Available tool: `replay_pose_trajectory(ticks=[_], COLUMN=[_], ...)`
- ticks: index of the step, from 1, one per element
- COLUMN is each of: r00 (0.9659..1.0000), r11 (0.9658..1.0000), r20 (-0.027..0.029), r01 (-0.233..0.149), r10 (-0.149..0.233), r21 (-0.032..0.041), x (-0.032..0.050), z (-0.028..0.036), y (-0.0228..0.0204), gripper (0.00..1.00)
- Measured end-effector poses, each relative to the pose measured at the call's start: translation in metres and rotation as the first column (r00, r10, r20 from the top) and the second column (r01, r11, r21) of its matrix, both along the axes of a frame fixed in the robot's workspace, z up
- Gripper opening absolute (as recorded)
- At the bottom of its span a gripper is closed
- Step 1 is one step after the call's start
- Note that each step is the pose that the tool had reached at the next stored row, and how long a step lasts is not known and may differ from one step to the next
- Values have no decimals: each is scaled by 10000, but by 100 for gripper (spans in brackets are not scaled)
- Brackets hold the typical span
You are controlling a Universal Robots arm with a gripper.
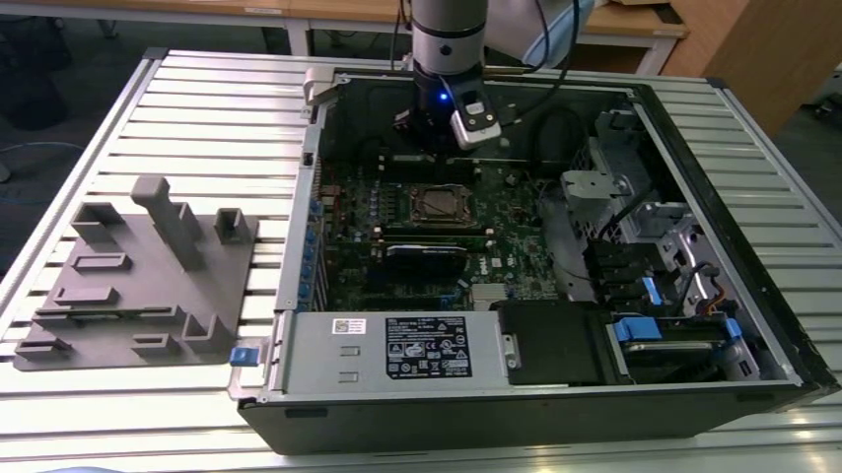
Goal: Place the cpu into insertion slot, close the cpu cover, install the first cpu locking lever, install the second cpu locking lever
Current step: 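Install the first cpu locking lever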
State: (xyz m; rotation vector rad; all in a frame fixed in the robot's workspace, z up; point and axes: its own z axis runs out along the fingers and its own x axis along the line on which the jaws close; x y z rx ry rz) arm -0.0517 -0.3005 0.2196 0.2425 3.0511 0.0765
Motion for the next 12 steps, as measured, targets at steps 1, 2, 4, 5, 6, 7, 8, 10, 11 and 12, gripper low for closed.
replay_pose_trajectory(ticks=[1, 2, 4, 5, 6, 7, 8, 10, 11, 12], r00=[10000, 10000, 9999, 9999, 9998, 9998, 9998, 9998, 9998, 9997], r11=[10000, 10000, 9999, 9999, 9998, 9998, 9998, 9998, 9998, 9997], r20=[0, 1, 0, 0, 0, 0, 0, 0, 0, 1], r01=[-46, -81, -139, -162, -177, -187, -197, -213, -219, -224], r10=[46, 81, 139, 162, 177, 187, 197, 213, 219, 224], r21=[0, 0, 0, 0, 1, 1, 1, 0, 1, 2], x=[0, 0, 0, -1, -2, -2, -3, -4, -4, -5], z=[0, -1, 0, -1, -1, -1, -1, -1, -1, -1], y=[-6, -14, -36, -49, -66, -84, -99, -137, -157, -176], gripper=[11, 11, 11, 11, 11, 11, 11, 11, 11, 11])
